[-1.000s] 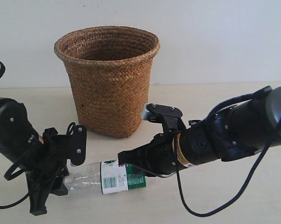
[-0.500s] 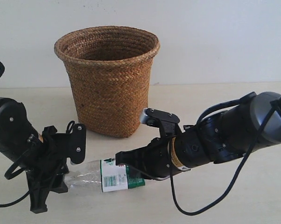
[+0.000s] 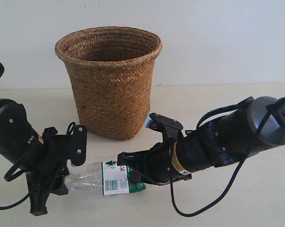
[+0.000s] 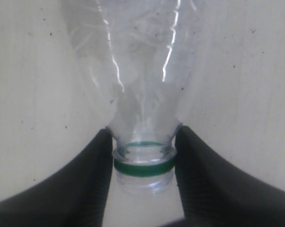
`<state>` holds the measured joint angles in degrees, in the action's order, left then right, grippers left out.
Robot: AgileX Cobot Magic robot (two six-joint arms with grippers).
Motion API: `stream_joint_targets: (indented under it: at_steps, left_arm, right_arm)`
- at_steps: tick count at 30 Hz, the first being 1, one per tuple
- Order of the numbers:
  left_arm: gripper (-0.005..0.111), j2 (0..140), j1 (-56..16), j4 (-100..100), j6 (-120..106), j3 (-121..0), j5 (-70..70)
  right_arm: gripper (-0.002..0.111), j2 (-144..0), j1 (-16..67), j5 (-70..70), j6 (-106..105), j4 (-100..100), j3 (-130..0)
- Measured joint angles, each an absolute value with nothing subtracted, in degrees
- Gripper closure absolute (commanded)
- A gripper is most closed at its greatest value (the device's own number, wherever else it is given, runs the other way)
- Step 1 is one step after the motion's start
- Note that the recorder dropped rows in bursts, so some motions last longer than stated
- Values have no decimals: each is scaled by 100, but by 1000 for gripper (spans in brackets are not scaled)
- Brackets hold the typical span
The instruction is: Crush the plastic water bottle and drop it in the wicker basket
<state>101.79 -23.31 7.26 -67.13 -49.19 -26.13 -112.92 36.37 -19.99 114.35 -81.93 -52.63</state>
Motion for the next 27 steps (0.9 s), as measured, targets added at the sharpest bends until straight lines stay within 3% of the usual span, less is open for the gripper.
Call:
stream_joint_targets:
  at_steps: [18,27]
  left_arm:
    - [103,10179,-2331,726,-6713,-4919,-2613]
    - [103,10179,-2331,808,-6713,-4919,-2624]
  right_arm:
    - [108,-11305,3611,-2044,11802,-8482,-5297]
    - [108,-10486,3659,-1657,11802,-8816,-5201]
